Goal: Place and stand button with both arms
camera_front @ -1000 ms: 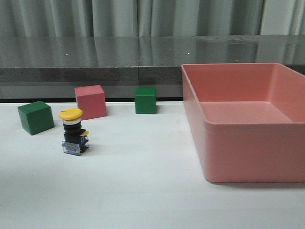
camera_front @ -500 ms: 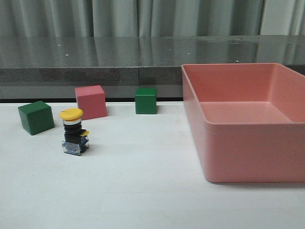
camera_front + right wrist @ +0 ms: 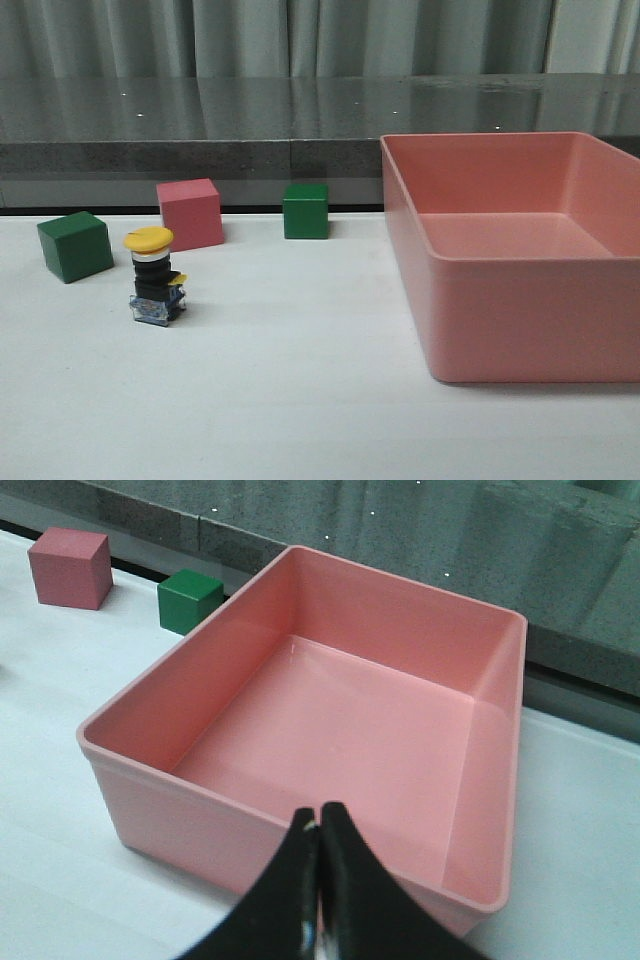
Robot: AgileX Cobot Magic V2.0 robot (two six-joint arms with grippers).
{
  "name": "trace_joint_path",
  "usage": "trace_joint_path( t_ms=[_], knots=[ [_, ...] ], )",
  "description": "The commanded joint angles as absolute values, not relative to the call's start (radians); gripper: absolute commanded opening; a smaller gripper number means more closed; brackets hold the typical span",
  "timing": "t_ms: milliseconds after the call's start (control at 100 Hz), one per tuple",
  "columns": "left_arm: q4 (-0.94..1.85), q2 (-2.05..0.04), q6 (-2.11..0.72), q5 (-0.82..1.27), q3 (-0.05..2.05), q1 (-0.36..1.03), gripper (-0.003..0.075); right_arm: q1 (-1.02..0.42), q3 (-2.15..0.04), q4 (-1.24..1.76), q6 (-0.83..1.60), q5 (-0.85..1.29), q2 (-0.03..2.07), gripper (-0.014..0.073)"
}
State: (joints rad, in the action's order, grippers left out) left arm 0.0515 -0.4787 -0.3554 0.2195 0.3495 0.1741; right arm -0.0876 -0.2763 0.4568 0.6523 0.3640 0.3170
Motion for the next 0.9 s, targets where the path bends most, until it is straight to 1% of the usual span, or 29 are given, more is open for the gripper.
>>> trace_joint_path(
  t_ms=[0,160,270,430,580,710,830,890],
  knots=[
    [0.060,-0.480,-0.347,0.121,0.373,0.185,-0.0020,-0.083,-0.303,0.469,0.655,0.295,0.323,-0.0060],
    [0.059,-0.474,-0.310,0.076,0.350,0.187,-0.0020,-0.083,-0.303,0.469,0.655,0.295,0.323,-0.0060],
    [0.048,-0.423,-0.248,0.056,0.307,0.186,-0.0020,-0.084,-0.303,0.469,0.655,0.295,0.323,-0.0060],
    [-0.047,-0.265,-0.136,0.058,0.210,0.186,-0.0020,-0.084,-0.303,0.469,0.655,0.295,0.323,-0.0060],
    [-0.057,-0.087,-0.122,0.058,0.127,0.181,-0.0020,-0.084,-0.303,0.469,0.655,0.295,0.323,-0.0060],
    [-0.058,0.044,-0.086,0.060,0.062,0.129,-0.0020,-0.084,-0.303,0.469,0.655,0.295,0.323,-0.0060],
    [-0.061,0.033,-0.035,0.020,0.027,0.067,-0.0020,-0.084,-0.303,0.469,0.655,0.300,0.324,-0.0060],
    [-0.061,0.037,-0.018,-0.007,0.007,0.058,-0.0020,-0.084,-0.303,0.469,0.655,0.300,0.324,-0.0060]
  ],
)
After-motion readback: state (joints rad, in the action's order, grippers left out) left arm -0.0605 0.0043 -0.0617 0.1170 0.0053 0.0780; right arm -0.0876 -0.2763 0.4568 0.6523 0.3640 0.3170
